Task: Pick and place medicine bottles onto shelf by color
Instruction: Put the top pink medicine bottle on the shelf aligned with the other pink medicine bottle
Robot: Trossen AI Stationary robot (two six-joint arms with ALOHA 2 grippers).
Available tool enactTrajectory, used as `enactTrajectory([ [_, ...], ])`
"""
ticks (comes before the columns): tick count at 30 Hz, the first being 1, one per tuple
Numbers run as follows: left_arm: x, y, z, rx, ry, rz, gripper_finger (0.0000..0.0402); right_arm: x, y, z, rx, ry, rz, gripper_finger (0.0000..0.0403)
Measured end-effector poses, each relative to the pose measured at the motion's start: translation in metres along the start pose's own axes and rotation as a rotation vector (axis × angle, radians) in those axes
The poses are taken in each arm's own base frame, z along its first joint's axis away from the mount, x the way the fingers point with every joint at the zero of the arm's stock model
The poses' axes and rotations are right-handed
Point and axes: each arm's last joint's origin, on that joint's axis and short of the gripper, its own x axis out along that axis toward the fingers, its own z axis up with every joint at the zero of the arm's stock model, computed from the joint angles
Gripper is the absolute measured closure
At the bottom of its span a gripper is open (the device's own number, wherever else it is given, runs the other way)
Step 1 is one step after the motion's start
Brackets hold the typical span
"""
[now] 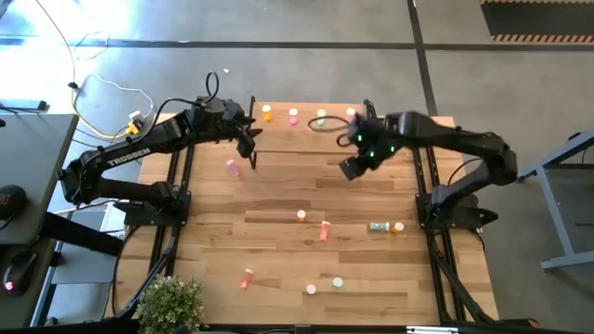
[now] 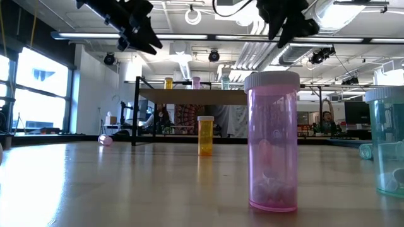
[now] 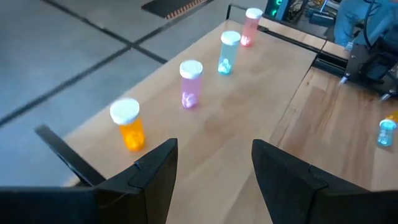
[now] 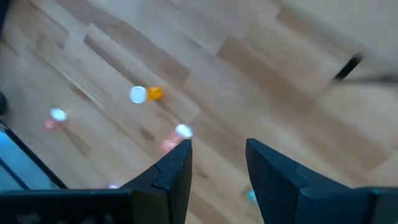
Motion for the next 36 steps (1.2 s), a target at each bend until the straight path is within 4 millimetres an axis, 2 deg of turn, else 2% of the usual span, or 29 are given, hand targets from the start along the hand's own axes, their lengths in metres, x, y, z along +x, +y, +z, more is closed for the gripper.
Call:
enactTrajectory([
  [9, -0.001, -0.012, -0.003, 0.019, 0.024, -0.043, 0.0206, 0.050, 0.019, -0.050, -0.025, 0.062, 0.039, 0.0249],
  [17, -0.002, -0.024, -0.005, 0.042, 0.034, -0.086, 0.0206, 0.095, 0.021, -0.082, 0.071, 0.069, 0.078, 0.0203],
  [24, -0.002, -0.025, -0.010, 0.025, 0.078, -0.083, 0.0206, 0.124, 0.015, -0.100, 0.245, 0.052, 0.138, 0.0197],
  [29, -0.002, -0.024, -0.010, 0.037, 0.084, -0.078, 0.0206, 0.135, 0.013, -0.104, 0.350, 0.028, 0.189, 0.0198],
  [36, -0.002, -0.024, -0.010, 0.070, 0.083, -0.076, 0.0206, 0.127, 0.033, -0.099, 0.431, -0.018, 0.355, 0.0198],
])
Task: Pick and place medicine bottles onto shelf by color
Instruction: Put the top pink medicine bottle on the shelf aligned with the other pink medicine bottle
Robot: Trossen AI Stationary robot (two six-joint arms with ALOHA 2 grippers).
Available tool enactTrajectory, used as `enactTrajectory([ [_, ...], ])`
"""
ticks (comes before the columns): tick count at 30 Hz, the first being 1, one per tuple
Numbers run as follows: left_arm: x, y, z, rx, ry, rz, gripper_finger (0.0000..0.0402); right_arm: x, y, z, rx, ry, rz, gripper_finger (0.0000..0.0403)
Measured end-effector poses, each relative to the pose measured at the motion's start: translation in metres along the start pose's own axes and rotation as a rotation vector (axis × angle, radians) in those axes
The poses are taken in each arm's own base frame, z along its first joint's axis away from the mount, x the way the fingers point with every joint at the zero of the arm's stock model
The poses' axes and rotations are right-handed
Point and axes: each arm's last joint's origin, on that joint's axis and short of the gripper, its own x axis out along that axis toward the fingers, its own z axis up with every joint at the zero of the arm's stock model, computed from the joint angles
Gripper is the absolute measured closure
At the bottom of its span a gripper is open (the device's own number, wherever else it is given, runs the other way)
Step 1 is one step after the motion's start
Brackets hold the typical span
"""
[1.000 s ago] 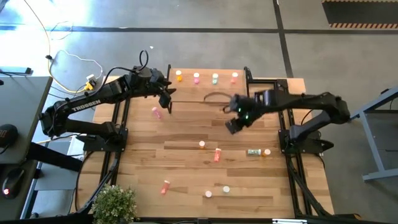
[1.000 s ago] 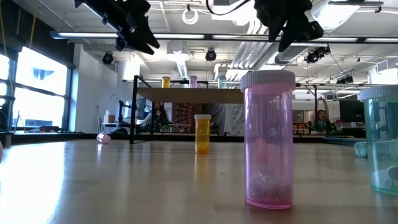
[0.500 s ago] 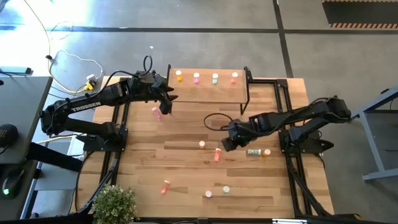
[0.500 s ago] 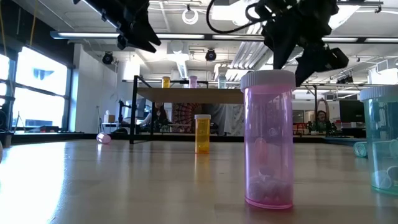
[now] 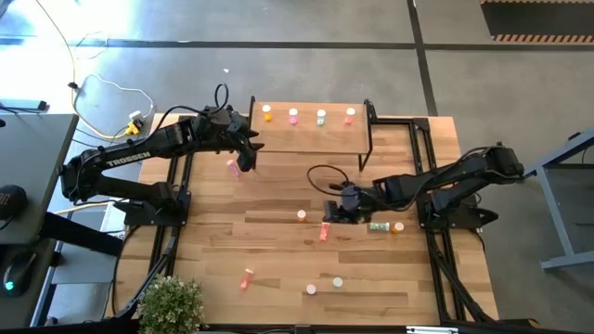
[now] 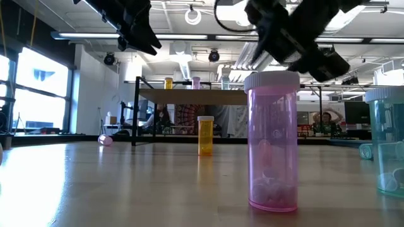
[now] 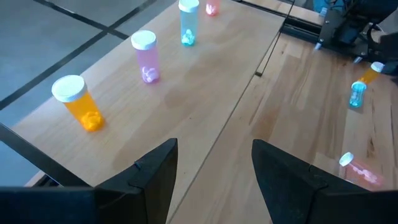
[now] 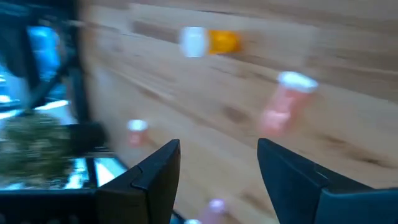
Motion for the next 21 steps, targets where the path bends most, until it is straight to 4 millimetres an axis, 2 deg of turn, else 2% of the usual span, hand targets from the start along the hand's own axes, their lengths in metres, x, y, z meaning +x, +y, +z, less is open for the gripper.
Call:
enactTrajectory([
  [6, 0.000, 0.000, 0.000, 0.012, 0.000, 0.000, 0.0206, -0.021, 0.040, 0.001, -0.009, -0.133, 0.058, 0.0198],
  [9, 0.000, 0.000, 0.000, 0.027, 0.000, 0.000, 0.0206, -0.031, 0.054, 0.004, -0.053, -0.204, 0.003, 0.0199],
  [11, 0.000, 0.000, 0.000, 0.034, 0.000, 0.000, 0.0206, -0.031, 0.056, 0.007, -0.065, -0.218, -0.076, 0.0199],
  [15, 0.000, 0.000, 0.000, 0.044, 0.000, 0.001, 0.0206, -0.016, 0.053, 0.010, -0.048, -0.188, -0.237, 0.0199],
  [21, 0.000, 0.000, -0.001, 0.099, 0.011, 0.001, 0.0206, 0.027, 0.039, 0.008, 0.050, -0.094, -0.377, 0.0199],
])
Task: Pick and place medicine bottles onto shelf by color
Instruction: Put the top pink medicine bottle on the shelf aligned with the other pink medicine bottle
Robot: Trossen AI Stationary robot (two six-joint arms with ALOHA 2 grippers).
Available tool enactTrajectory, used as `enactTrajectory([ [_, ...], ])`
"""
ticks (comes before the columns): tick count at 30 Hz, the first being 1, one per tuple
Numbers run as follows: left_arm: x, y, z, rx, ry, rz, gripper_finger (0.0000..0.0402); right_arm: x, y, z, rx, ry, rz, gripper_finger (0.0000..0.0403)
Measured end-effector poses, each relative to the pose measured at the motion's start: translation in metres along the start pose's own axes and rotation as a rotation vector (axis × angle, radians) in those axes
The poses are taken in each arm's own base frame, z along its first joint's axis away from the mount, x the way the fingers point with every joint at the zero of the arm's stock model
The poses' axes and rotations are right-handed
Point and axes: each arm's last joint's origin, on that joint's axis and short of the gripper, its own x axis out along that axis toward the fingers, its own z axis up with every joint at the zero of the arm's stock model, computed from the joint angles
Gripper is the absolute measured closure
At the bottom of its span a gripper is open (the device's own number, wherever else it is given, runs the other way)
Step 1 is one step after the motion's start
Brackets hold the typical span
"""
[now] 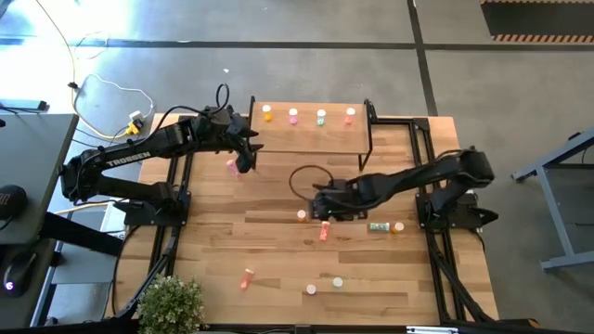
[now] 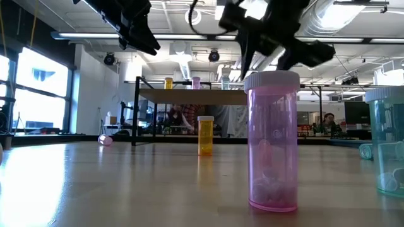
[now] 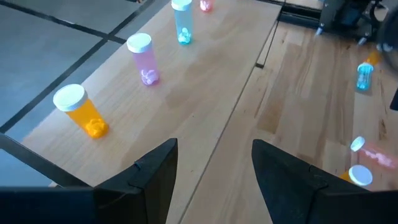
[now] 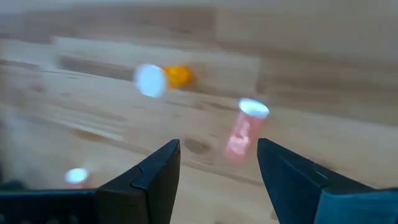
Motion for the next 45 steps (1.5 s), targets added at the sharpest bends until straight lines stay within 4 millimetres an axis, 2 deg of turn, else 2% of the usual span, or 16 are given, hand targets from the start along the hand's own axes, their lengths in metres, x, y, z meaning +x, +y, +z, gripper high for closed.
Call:
enactTrajectory([
  [4, 0.000, 0.000, 0.000, 0.029, 0.003, 0.001, 0.0206, 0.024, -0.001, -0.006, 0.041, 0.035, -0.071, 0.0199],
  [9, 0.000, 0.000, 0.000, 0.044, 0.003, 0.001, 0.0206, 0.042, -0.002, -0.012, 0.064, 0.070, -0.122, 0.0199],
  [33, 0.000, 0.000, -0.002, 0.040, 0.017, 0.000, 0.0206, 0.088, -0.008, -0.015, 0.121, 0.033, -0.219, 0.0201],
  [45, 0.000, 0.000, -0.003, 0.041, 0.033, -0.001, 0.0206, 0.090, -0.008, -0.012, 0.124, 0.015, -0.220, 0.0274],
])
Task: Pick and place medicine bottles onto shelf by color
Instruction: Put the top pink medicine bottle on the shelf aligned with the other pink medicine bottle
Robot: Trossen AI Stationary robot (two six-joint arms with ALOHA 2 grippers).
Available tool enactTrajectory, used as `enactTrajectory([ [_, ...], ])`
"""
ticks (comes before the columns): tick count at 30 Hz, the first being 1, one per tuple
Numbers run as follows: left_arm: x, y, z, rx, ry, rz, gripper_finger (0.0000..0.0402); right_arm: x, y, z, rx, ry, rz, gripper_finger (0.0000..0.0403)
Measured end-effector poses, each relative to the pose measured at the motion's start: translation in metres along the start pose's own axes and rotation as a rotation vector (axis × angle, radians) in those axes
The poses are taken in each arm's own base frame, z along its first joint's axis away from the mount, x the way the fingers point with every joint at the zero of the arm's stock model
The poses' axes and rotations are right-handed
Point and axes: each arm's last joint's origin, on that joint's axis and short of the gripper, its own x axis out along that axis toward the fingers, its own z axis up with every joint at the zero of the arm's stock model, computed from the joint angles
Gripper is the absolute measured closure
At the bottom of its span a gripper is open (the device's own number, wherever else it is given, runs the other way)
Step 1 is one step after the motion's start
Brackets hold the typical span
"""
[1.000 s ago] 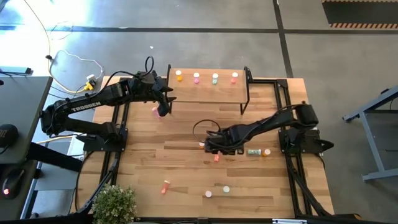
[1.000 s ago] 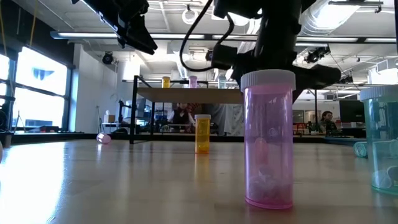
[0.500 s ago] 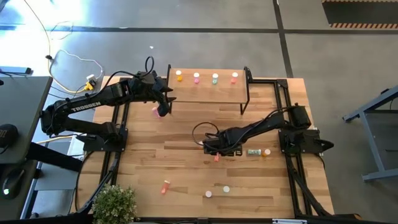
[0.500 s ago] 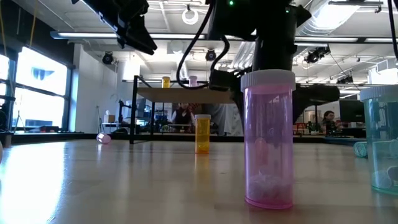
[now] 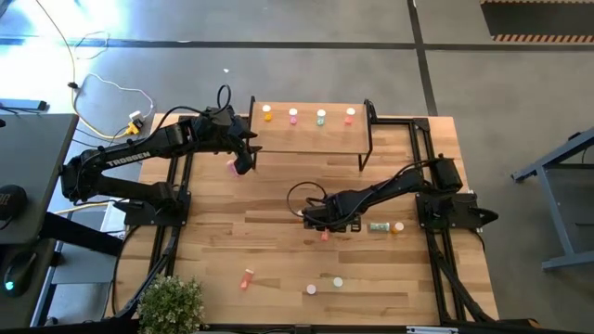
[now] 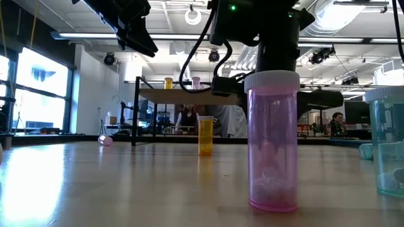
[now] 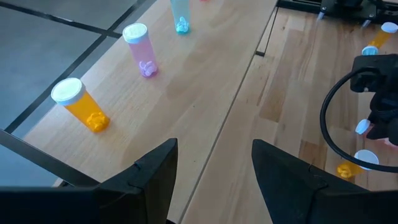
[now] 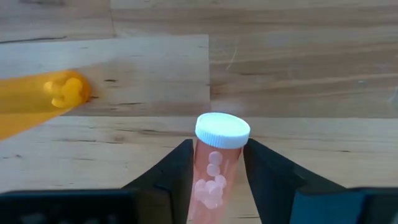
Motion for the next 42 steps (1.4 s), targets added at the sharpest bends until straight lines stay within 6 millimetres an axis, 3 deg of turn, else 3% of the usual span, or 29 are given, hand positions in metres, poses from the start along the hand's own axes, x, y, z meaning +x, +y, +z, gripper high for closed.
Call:
enactTrajectory([
  [13, 0.000, 0.000, 0.000, 0.024, 0.000, 0.000, 0.0206, 0.000, 0.000, 0.003, -0.007, -0.020, 0.003, 0.0307],
  [23, 0.000, 0.000, 0.000, 0.026, -0.001, 0.000, 0.0206, -0.003, 0.000, 0.002, -0.052, -0.041, 0.013, 0.0307],
  [32, 0.000, 0.000, 0.000, 0.026, -0.002, 0.000, 0.0206, -0.045, -0.003, 0.009, -0.064, -0.225, 0.114, 0.0306],
  [42, 0.000, 0.000, 0.000, 0.030, -0.003, 0.000, 0.0206, -0.109, -0.017, 0.022, -0.129, -0.729, 0.267, 0.0306],
])
